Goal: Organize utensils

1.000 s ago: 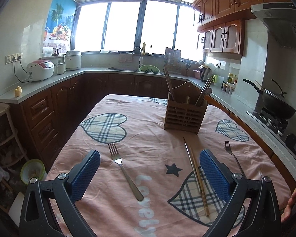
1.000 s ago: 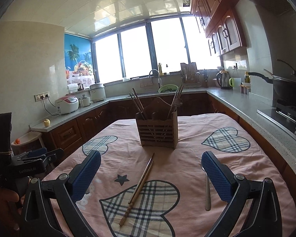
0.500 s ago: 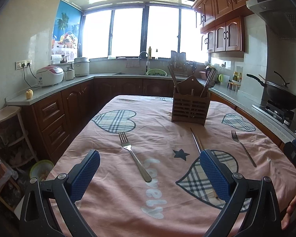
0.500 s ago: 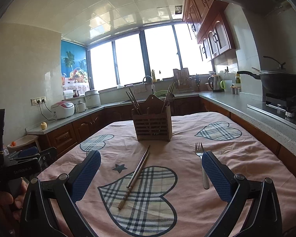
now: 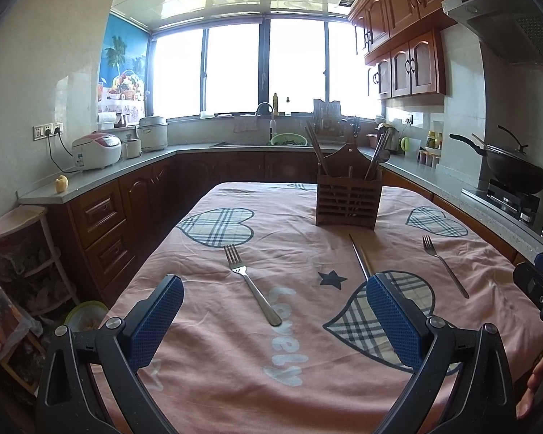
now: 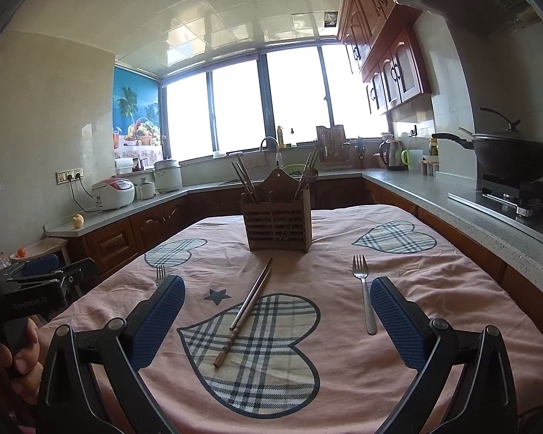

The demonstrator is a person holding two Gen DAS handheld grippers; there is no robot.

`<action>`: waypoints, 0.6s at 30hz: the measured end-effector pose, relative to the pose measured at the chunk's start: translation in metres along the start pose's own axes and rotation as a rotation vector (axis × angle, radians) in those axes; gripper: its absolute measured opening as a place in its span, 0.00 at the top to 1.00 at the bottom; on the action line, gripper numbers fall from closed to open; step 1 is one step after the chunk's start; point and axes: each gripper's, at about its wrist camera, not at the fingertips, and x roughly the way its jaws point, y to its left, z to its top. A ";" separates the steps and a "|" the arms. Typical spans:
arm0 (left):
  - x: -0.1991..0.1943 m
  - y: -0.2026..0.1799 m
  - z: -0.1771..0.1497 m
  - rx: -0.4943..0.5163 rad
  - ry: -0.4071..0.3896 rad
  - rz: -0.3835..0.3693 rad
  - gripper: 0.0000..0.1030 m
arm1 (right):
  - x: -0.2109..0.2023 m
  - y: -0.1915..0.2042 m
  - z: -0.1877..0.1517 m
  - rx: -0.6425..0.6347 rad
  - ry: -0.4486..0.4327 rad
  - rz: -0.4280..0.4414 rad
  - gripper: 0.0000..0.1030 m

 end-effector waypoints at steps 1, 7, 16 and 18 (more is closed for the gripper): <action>-0.001 0.000 -0.001 0.000 -0.002 0.001 0.01 | -0.002 -0.001 0.000 0.001 -0.004 -0.001 0.00; -0.005 0.000 -0.003 -0.001 -0.012 0.000 0.01 | -0.009 -0.001 0.001 0.006 -0.025 -0.008 0.00; -0.006 0.000 -0.003 -0.001 -0.006 0.002 0.01 | -0.012 0.002 0.002 0.000 -0.031 -0.004 0.00; -0.005 0.001 -0.003 -0.003 -0.003 0.004 0.01 | -0.012 0.002 0.003 -0.003 -0.031 -0.003 0.00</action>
